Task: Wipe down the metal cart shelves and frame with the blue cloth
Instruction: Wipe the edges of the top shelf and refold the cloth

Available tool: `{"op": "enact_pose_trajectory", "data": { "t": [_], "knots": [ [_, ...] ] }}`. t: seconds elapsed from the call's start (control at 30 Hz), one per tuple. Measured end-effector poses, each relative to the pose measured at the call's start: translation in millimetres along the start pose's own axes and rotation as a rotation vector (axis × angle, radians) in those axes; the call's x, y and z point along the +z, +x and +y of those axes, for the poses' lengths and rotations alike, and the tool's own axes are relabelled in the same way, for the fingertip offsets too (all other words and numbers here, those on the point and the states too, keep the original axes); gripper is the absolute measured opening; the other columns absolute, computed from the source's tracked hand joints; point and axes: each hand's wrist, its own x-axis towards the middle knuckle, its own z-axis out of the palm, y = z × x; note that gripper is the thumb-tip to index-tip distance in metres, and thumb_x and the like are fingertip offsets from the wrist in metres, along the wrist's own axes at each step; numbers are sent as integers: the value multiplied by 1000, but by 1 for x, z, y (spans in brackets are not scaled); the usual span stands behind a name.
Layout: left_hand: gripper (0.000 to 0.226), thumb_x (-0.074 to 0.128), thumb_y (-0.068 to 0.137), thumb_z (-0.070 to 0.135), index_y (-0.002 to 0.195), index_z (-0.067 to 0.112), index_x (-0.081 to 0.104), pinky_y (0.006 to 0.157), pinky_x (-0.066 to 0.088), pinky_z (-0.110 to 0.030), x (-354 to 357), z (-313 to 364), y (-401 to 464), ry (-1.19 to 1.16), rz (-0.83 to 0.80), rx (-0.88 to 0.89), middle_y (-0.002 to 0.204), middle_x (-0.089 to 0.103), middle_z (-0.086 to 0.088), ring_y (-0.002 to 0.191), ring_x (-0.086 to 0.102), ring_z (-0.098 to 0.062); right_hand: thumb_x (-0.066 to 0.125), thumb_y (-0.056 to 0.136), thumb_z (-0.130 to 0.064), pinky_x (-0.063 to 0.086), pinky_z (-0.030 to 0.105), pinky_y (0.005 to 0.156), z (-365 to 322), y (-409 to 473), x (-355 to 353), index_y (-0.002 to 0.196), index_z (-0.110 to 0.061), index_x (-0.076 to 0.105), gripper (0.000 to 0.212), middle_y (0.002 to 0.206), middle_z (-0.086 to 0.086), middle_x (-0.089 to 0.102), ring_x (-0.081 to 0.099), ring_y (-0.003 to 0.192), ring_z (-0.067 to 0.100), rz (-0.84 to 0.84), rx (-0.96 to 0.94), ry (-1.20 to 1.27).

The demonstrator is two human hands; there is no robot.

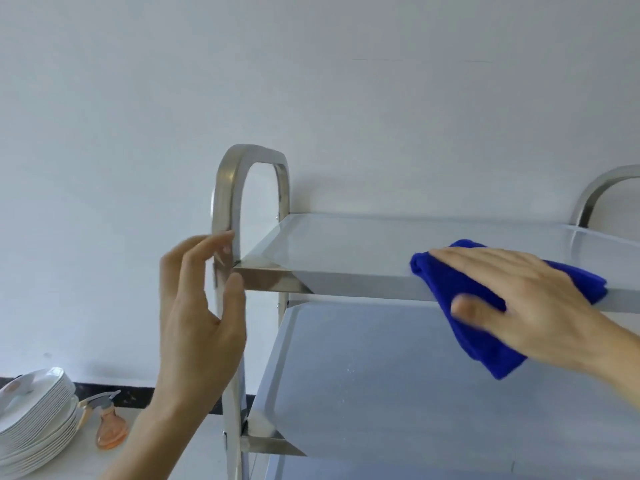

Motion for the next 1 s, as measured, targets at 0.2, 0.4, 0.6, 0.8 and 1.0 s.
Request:
{"op": "enact_pose_trajectory", "data": {
  "t": [0.2, 0.4, 0.6, 0.8, 1.0],
  "knots": [
    [24, 51, 98, 8, 111, 23, 65, 72, 47, -17, 33, 61, 39, -1, -299, 253, 119, 53, 9, 101, 54, -3, 23, 98, -44, 45, 41, 87, -27, 17, 14, 109, -34, 70, 49, 110, -16, 73, 67, 106, 22, 188, 248, -233],
    [32, 41, 100, 9, 104, 30, 64, 62, 35, -17, 94, 73, 58, 156, -429, 177, 112, 56, 17, 79, 51, -1, 34, 103, -40, 49, 39, 69, -56, 42, 47, 89, -23, 74, 45, 80, -4, 75, 68, 73, 27, 418, 174, -215],
    [31, 31, 102, 37, 113, 34, 60, 85, 42, -37, 146, 72, 64, 291, -701, 71, 122, 58, 10, 109, 55, -19, 46, 99, -34, 51, 38, 57, 22, 2, 30, 85, -22, 75, 35, 75, -4, 74, 70, 70, 26, 562, 59, -201],
    [39, 24, 98, 43, 107, 35, 61, 82, 31, -36, 156, 62, 66, 415, -858, 12, 120, 59, 12, 109, 51, -18, 26, 97, -39, 49, 41, 59, 121, -59, -9, 77, -19, 75, 56, 66, 5, 70, 64, 66, 36, 471, 410, -294],
    [38, 25, 98, 33, 114, 43, 59, 83, 32, -36, 156, 66, 68, 474, -896, -16, 128, 58, 14, 114, 50, -17, 45, 94, -57, 51, 37, 70, 48, -22, 12, 96, -26, 77, 44, 87, -4, 77, 72, 79, 28, 501, 198, -265]
  ]
}}
